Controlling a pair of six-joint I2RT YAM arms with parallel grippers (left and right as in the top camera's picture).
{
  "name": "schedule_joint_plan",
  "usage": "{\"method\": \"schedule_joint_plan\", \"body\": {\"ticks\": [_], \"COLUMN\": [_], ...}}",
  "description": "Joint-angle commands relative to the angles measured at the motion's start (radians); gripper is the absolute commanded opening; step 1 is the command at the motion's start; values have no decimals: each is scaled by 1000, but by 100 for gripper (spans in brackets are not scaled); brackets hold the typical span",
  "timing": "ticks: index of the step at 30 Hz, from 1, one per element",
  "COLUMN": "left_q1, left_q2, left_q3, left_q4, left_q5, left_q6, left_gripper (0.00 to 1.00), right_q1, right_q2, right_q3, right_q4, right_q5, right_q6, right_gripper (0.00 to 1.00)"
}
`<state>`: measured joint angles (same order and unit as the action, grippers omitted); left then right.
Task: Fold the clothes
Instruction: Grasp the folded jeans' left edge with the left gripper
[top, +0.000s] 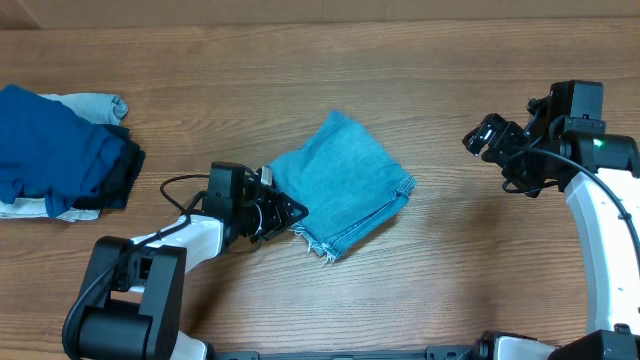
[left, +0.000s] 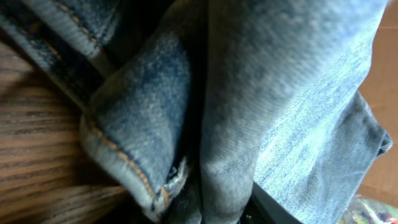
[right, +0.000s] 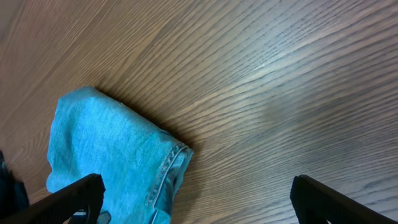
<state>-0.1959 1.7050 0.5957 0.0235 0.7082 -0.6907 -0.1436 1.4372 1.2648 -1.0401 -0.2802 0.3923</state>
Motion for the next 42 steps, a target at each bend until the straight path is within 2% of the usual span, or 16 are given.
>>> {"method": "schedule_joint_plan", "body": {"ticks": [1, 2, 4, 5, 7, 9, 11, 12, 13, 14, 18, 22, 24, 31, 38, 42], "left_q1": [-20, -20, -20, -19, -19, -19, -19, -19, -20, -20, -19, -20, -19, -18, -18, -3], "left_q2": [90, 90, 90, 90, 90, 90, 90, 90, 90, 90, 82, 0, -50, -170, -119, -29], "left_q3": [-48, -38, -30, -30, -29, -29, -29, -29, -29, -29, 23, 219, 313, 528, 475, 359], "left_q4": [-41, -35, 14, 34, 55, 59, 60, 60, 64, 76, 60, -212, -315, -470, -605, -622], "left_q5": [-177, -180, -204, -209, -234, -254, -272, -285, -298, -297, -228, -219, -243, -217, -354, -386], "left_q6": [88, 89, 74, 62, 29, 24, 24, 24, 26, 39, 150, 251, 260, 268, 263, 116], "left_gripper": [50, 72, 92, 93, 87, 72, 51, 35, 12, 4, 4, 4, 4, 4, 4, 5], "right_q1": [-1, -1, -1, -1, -1, -1, -1, -1, -1, -1, -1, -1, -1, -1, -1, -1], "right_q2": [-10, -10, -10, -10, -10, -10, -10, -10, -10, -10, -10, -10, -10, -10, -10, -10], "right_q3": [12, 12, 12, 12, 12, 12, 12, 12, 12, 12, 12, 12, 12, 12, 12, 12], "right_q4": [5, 5, 5, 4, 4, 1, -2, -3, -4, -6, -7, -15, -17, -16, -17, -17], "right_q5": [-10, -10, -10, -10, -10, -10, -10, -10, -10, -10, -13, -12, -12, -12, -12, -11], "right_q6": [5, 5, 5, 5, 5, 5, 5, 5, 5, 5, 5, 4, 4, 4, 4, 1], "right_gripper": [100, 100, 100, 100, 100, 100, 100, 99, 100, 100, 100, 100, 100, 100, 100, 100]}}
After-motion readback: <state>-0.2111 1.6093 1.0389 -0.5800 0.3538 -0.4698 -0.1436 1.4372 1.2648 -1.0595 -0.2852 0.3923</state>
